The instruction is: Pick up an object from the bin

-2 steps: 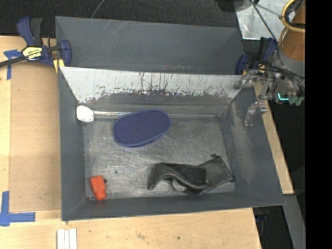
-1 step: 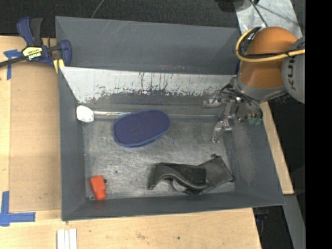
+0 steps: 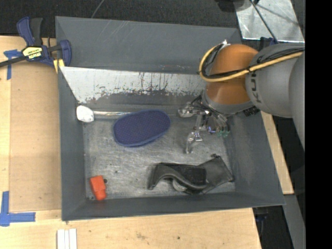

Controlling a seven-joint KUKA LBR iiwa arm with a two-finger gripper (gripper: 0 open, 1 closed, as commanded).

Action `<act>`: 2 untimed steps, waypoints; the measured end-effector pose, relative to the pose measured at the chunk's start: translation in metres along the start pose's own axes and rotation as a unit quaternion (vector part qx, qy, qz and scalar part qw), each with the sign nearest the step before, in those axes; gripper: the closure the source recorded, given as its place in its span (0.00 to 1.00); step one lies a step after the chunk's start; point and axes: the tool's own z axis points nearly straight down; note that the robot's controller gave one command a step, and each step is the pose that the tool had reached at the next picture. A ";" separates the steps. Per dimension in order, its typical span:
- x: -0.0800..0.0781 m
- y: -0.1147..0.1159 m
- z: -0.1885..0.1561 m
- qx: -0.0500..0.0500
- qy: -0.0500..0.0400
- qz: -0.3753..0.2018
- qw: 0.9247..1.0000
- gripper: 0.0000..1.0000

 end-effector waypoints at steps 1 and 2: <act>-0.003 0.094 -0.004 -0.003 0.000 0.021 1.000 0.00; -0.003 0.184 -0.003 -0.003 -0.001 -0.010 1.000 0.00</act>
Offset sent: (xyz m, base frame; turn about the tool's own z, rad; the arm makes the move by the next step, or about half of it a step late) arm -0.0017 0.0893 0.0023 0.0475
